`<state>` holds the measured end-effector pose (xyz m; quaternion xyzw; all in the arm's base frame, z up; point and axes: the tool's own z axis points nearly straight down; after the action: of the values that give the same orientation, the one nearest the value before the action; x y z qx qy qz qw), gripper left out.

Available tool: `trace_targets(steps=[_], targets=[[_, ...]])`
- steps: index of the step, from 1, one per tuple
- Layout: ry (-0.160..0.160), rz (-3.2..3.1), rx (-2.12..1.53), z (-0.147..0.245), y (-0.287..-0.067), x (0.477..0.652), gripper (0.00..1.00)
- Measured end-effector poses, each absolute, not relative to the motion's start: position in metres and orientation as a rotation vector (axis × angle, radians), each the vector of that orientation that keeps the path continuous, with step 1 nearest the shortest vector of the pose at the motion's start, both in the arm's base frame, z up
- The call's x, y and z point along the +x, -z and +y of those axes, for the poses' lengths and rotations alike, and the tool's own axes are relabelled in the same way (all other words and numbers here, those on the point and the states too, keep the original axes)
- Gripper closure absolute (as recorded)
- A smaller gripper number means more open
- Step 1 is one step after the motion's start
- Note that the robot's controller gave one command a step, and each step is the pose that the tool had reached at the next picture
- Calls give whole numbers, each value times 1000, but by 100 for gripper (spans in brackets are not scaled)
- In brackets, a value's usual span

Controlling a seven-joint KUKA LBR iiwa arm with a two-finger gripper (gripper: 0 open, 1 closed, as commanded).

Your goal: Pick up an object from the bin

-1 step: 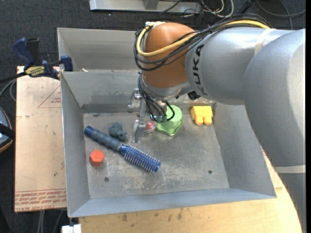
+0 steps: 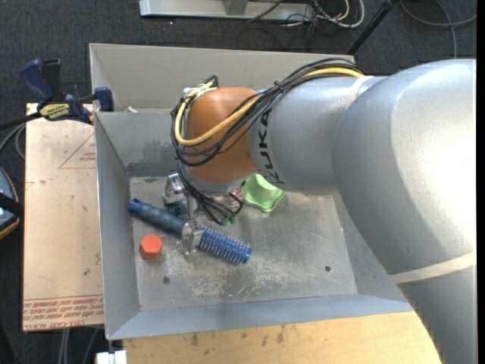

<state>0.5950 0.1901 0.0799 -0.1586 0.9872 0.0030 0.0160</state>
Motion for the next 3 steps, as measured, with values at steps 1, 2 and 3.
trace_targets(steps=[1,2,3], targets=[[-14,3059,-487,191,-85,599,100],[-14,3059,-487,191,-85,599,100],[-15,3059,-487,191,-85,599,100]])
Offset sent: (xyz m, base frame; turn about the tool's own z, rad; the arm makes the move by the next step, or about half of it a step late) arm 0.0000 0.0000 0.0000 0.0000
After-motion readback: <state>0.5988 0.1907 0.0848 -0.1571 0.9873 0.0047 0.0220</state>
